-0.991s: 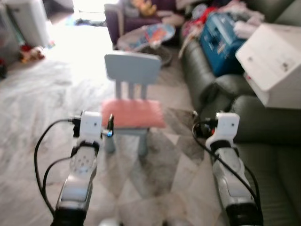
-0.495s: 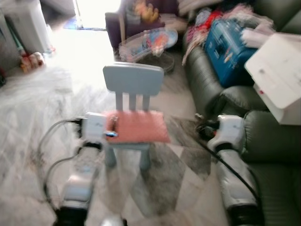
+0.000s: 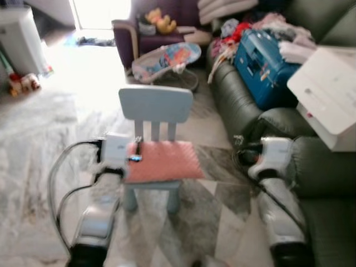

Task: Move the pillow to the sofa

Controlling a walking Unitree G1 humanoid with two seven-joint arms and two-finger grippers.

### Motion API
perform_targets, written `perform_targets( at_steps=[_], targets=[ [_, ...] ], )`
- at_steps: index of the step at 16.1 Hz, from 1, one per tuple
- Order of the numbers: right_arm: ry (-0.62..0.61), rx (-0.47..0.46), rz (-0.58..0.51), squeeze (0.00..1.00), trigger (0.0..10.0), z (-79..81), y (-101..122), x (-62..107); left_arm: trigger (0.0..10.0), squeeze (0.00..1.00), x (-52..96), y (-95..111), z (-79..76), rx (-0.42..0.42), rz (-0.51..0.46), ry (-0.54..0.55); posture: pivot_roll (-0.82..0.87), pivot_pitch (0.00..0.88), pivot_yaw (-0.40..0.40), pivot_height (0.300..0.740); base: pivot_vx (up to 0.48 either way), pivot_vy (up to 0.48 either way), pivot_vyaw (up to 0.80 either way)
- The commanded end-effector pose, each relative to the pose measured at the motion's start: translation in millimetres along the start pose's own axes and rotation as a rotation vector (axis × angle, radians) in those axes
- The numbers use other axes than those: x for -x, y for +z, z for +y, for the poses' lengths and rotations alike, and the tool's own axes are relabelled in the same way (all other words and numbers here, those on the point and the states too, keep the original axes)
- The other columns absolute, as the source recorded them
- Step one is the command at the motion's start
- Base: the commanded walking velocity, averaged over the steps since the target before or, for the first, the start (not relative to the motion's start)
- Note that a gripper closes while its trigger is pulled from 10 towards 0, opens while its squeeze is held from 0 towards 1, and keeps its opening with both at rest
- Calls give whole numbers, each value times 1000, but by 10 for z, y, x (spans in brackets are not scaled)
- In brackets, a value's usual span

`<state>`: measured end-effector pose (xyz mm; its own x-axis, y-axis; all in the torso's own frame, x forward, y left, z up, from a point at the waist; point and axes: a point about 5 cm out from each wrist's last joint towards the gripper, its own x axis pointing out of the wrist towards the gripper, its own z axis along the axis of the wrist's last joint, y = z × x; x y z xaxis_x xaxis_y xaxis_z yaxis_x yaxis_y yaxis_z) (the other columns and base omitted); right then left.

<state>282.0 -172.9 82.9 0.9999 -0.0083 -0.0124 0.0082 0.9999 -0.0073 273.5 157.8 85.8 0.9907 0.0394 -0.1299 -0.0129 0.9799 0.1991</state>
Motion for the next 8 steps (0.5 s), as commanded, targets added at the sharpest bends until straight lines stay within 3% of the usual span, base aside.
perform_targets(
  at_steps=[1, 8],
  targets=[
    [-29, 20, -16, 0, 10000, -109, 49, -17, 10000, 0, -28, 103, -63, 3, -37, -14, 26, 0, -44, 740, 277, 394, 0],
    [-29, 22, -19, 0, 10000, -98, 45, -17, 10000, 0, -25, 137, -102, -2, -61, -31, 25, 0, -41, 740, 467, 0, 0]
  ],
)
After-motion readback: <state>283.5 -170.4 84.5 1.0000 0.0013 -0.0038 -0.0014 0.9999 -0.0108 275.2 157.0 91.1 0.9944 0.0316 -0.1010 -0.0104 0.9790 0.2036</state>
